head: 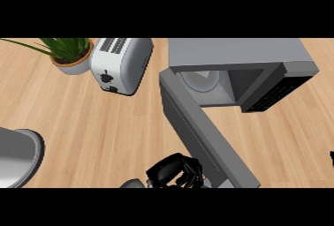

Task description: Pick up the milk, place it into the microwave and close the microwave

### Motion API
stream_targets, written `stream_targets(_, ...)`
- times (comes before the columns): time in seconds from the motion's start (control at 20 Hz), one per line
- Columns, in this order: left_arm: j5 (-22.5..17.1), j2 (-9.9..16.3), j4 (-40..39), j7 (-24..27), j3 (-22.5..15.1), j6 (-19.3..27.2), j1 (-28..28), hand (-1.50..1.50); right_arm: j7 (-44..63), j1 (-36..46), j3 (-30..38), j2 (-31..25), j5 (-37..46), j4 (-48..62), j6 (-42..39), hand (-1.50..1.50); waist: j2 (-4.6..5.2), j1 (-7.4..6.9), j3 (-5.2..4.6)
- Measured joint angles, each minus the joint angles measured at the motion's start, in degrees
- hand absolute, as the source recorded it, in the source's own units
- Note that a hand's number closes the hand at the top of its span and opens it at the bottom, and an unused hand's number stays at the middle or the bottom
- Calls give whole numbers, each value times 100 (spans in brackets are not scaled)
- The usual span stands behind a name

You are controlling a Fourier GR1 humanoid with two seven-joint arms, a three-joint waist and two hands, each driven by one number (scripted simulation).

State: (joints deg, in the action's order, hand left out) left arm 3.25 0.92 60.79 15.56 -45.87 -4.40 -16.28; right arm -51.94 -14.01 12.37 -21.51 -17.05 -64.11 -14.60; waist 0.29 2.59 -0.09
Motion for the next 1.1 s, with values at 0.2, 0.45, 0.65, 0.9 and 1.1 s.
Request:
stream_targets(0.2, -635, 69, -113, 158, -561, 724, -287, -150, 112, 36, -114, -34, -48, -313, -58, -150, 23, 118, -4)
stream_targets(0.45, -1346, 27, -145, 149, -1152, 1398, -654, 150, 273, 28, -184, -145, -170, -656, -171, -150, 51, 295, -11)
stream_targets(0.65, -1790, -39, -55, 68, -1390, 1790, -1089, 150, 435, 108, -281, -204, -231, -882, -232, -150, 75, 472, -20)
stream_targets(0.9, -2249, -57, -111, 31, -1432, 2149, -1675, 150, 605, 211, -404, -310, -287, -1129, -360, -150, 115, 694, -22)
stream_targets(1.1, -2514, -42, -131, 99, -1347, 2472, -2146, 150, 743, 316, -474, -418, -337, -1283, -457, -150, 148, 870, -21)
